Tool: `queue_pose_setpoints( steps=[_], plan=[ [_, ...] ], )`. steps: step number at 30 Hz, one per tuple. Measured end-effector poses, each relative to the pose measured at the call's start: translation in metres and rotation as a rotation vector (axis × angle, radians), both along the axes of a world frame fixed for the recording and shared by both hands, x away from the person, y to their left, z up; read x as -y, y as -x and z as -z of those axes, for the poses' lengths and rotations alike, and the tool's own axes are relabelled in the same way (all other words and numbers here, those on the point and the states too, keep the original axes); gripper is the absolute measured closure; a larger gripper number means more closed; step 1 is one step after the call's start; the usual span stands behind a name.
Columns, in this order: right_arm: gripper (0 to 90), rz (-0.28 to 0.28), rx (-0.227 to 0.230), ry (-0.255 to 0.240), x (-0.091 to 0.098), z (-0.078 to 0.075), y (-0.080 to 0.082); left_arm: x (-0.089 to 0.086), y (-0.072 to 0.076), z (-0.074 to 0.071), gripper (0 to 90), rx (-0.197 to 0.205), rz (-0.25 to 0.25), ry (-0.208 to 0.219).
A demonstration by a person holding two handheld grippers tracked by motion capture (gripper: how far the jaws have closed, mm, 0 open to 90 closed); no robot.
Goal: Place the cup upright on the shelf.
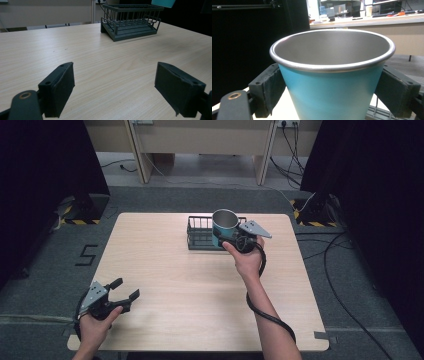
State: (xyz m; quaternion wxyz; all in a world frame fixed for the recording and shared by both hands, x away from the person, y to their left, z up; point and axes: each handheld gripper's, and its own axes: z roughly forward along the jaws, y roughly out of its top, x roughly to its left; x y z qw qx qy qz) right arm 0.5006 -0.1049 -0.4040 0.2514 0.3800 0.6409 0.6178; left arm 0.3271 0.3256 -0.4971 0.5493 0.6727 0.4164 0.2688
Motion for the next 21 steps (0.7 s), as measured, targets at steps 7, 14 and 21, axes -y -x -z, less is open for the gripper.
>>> queue_pose_setpoints(
  steps=[7,14,21],
  plan=[
    [15.5,0.020,-0.013,0.007,-0.002,-0.002,-0.016,0.000,0.000,0.000,15.6,0.000,0.001,0.000],
    [15.5,0.029,-0.021,0.010,-0.004,-0.001,-0.025,0.000,0.000,0.000,15.6,0.001,0.001,0.001],
    [15.4,0.053,-0.033,0.003,-0.002,0.000,-0.035,-0.001,0.000,0.000,15.6,0.000,0.001,0.001]
  ],
)
